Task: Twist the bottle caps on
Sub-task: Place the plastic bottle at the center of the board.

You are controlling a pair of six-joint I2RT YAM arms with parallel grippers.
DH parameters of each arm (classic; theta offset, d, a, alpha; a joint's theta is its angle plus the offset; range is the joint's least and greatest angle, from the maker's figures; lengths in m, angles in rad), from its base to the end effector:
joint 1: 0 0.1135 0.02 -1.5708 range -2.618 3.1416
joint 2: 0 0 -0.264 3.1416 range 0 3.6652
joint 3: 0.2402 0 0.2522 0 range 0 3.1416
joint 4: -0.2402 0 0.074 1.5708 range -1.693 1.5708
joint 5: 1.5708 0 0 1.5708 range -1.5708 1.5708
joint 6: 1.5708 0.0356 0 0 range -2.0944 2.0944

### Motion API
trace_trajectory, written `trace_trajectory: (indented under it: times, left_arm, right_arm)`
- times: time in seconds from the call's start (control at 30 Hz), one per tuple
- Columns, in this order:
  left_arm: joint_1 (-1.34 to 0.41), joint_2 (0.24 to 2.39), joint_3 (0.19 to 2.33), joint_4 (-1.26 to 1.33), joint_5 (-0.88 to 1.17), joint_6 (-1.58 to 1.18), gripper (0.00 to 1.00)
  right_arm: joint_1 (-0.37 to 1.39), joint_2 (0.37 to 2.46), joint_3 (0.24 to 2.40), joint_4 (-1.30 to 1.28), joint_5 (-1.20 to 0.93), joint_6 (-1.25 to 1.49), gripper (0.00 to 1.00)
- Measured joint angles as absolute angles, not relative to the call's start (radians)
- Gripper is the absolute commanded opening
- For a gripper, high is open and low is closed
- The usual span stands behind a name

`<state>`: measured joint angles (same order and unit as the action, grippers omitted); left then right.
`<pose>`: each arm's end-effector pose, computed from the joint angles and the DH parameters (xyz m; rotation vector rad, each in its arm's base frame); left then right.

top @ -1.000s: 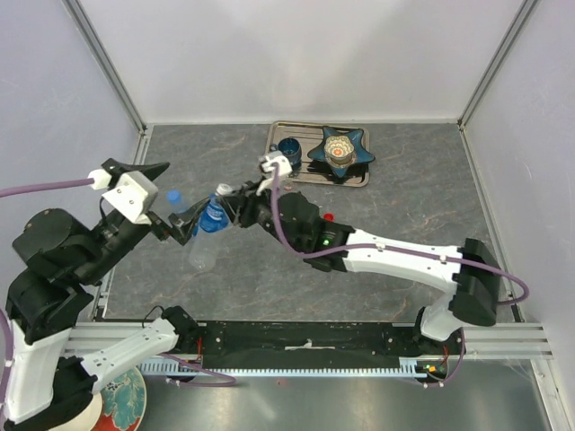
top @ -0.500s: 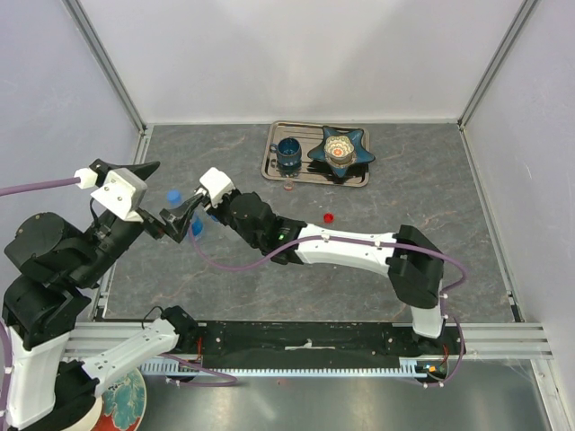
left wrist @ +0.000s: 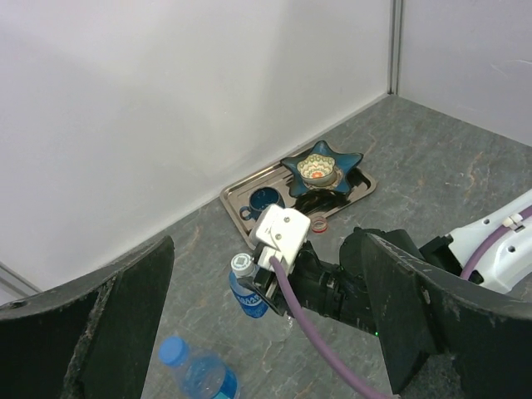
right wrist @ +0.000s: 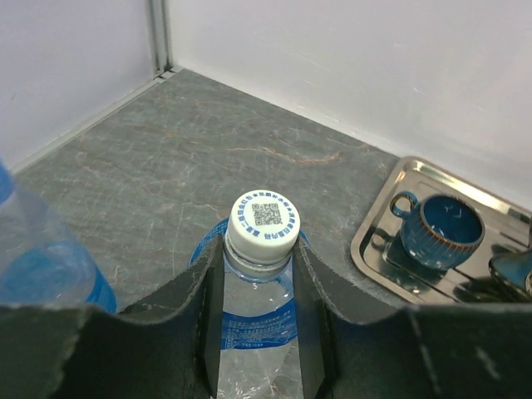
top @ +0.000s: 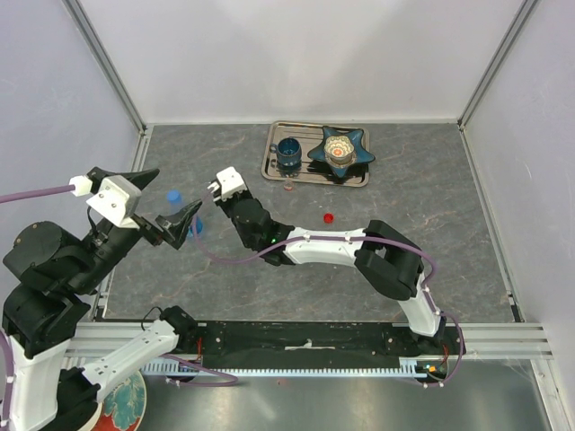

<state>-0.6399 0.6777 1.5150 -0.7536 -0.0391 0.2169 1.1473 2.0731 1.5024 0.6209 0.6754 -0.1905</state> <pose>0.0353 -0.0245 0.5103 0.5920 1.3728 -0.3126 0.2206 0.4351 0.2682 -0.4764 1.4611 0.2485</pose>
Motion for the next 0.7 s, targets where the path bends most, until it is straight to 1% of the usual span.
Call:
trace_trajectory:
  times: [0.13, 0.27, 0.37, 0.4, 0.43, 0.57, 0.63, 0.7]
  left_arm:
    - [-0.634, 0.675, 1.505, -0.754, -0.023, 0.21, 0.99]
    - [-0.629, 0.673, 1.496, -0.754, -0.017, 0.203, 0.99]
    - [-0.623, 0.673, 1.493, -0.754, -0.004, 0.199, 0.99]
    - [-0.623, 0.673, 1.493, -0.755, 0.002, 0.198, 0.99]
    - [-0.622, 0.673, 1.493, -0.754, 0.005, 0.197, 1.0]
    - [-0.617, 0.673, 1.492, -0.754, 0.014, 0.191, 0.99]
    - [-0.616, 0.673, 1.491, -0.754, 0.028, 0.187, 1.0]
    - [-0.616, 0.673, 1.491, -0.754, 0.03, 0.187, 0.99]
  right_arm:
    - [1.133, 2.075, 1.474, 0.649, 0.715, -0.113, 0.0]
    - [1.125, 2.077, 1.462, 0.65, 0.735, -0.059, 0.03]
    - [1.126, 2.081, 1.458, 0.648, 0.739, -0.022, 0.1]
    - [1.126, 2.081, 1.457, 0.646, 0.739, -0.011, 0.16]
    - [1.126, 2.082, 1.456, 0.648, 0.739, -0.004, 0.19]
    - [1.126, 2.082, 1.448, 0.659, 0.74, 0.012, 0.22]
    - [1.125, 2.082, 1.44, 0.675, 0.74, 0.017, 0.32]
    - [1.125, 2.082, 1.438, 0.677, 0.738, 0.019, 0.34]
